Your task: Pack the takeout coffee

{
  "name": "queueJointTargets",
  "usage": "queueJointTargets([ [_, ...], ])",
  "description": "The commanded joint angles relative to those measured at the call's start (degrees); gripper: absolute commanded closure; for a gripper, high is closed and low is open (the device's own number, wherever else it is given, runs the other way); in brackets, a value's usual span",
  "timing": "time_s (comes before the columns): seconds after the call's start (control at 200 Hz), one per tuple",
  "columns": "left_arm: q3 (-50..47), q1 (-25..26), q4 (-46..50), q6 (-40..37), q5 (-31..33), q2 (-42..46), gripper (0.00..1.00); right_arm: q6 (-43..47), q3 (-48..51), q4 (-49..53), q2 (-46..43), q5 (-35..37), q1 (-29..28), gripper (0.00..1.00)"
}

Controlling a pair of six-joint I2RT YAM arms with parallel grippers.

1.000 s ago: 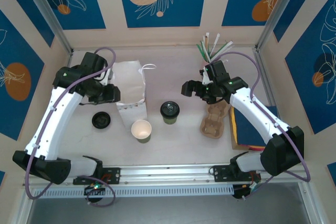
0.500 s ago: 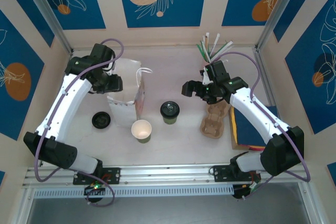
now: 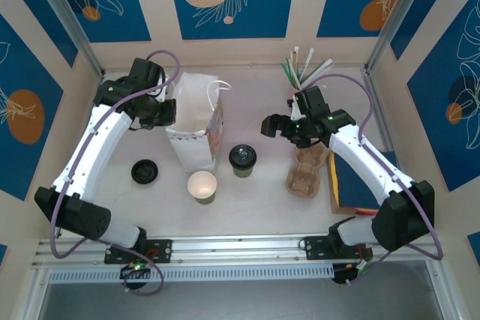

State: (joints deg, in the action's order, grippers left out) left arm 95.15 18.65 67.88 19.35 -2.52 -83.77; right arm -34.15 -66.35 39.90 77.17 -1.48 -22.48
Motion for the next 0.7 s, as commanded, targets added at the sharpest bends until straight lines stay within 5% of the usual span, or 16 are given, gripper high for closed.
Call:
queueJointTargets([
  [0.0, 2.0, 0.2, -1.6, -1.0, -3.6, 0.1, 0.95, -0.2, -0.9, 0.6, 0.6, -0.3, 0.2, 0.01],
  [0.455, 1.0, 0.3, -1.4, -4.9, -7.1, -2.4, 0.94, -0.3, -0.7, 0.6, 1.1, -0.2, 0.4, 0.01],
  [0.595, 1.2, 0.3, -1.1, -4.7, -6.8, -2.3, 0.83, -0.2, -0.7, 0.8, 1.0, 0.0, 0.4, 0.01],
  [0.695, 1.5, 0.3, -0.4, -4.7, -6.9, -2.0, 0.64, -0.3, -0.5, 0.9, 0.9, 0.2, 0.5, 0.01],
])
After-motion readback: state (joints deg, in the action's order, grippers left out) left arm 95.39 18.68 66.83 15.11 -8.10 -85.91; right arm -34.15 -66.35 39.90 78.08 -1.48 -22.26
